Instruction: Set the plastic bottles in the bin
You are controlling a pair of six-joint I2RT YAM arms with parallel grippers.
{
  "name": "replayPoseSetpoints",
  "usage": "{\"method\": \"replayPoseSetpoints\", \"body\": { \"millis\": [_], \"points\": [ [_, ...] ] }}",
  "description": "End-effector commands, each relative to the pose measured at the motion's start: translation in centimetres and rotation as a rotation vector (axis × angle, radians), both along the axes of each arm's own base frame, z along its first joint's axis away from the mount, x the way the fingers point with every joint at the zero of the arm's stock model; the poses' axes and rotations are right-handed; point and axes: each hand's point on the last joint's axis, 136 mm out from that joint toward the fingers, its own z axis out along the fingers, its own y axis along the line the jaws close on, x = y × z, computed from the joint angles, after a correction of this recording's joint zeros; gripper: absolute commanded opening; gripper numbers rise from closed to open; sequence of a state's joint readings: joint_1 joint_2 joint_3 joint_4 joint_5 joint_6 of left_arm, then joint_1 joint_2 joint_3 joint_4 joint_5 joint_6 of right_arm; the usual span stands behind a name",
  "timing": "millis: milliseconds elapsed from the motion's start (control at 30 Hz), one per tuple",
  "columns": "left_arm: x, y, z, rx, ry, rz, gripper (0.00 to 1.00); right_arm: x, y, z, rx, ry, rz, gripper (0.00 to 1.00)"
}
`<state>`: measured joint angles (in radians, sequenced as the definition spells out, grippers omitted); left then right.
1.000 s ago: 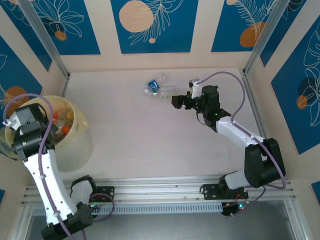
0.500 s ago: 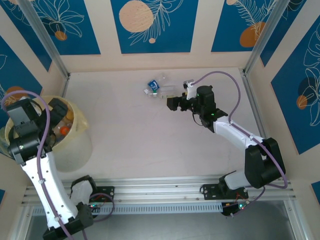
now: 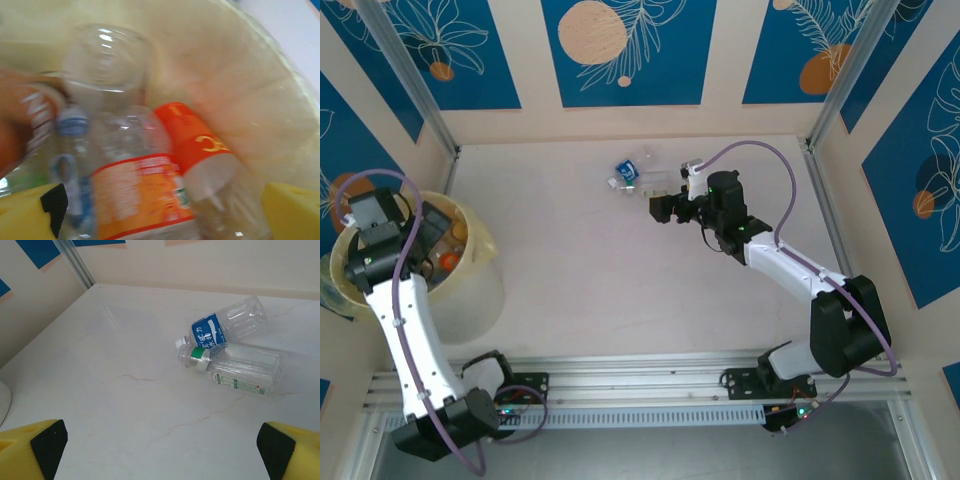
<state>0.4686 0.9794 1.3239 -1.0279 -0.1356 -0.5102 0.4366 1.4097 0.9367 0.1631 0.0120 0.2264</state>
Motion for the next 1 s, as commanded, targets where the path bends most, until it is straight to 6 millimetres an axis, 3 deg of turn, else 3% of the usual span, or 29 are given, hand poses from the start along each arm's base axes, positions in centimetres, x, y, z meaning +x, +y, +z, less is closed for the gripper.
{"method": "replayPoseSetpoints", "body": {
  "millis": [0, 67, 133, 333, 433, 567, 800, 967],
  "points": [
    [-3.6, 2.3, -1.6, 0.076, 0.123, 0.112, 1.0, 0.7, 0.4, 1.0, -0.022, -0.031, 0.006, 1.0],
    [-3.6, 2.3, -3.3, 0.016, 0.143, 0.103, 1.0, 0.8, 0.8, 1.1, -0.018, -0.026, 0.022, 1.0],
    [-2.5, 1.6, -2.8, -0.016, 0.089, 0.049, 1.0, 0.8, 1.2, 1.2, -0.013, -0.024, 0.031, 0.99],
    [-1.5, 0.6, 3.4, 0.036, -0.047, -0.027, 1.0, 0.7, 1.3, 0.7, -0.028, -0.023, 0.024, 1.0],
    [-0.7, -1.2, 6.2, -0.011, -0.126, -0.106, 1.0, 0.7, 1.3, 0.5, -0.033, -0.018, 0.023, 1.0],
    [-0.3, -2.6, 8.0, -0.057, -0.206, -0.145, 1.0, 0.7, 1.4, 0.4, -0.033, -0.017, 0.022, 1.0],
    [-3.0, 0.5, 7.0, 0.062, -0.065, 0.019, 1.0, 0.7, 1.4, 0.1, -0.053, -0.019, 0.02, 0.99],
    [-3.0, 2.3, 4.3, 0.079, 0.028, 0.066, 1.0, 0.8, 1.5, 0.0, -0.06, -0.018, 0.024, 1.0]
  ]
}}
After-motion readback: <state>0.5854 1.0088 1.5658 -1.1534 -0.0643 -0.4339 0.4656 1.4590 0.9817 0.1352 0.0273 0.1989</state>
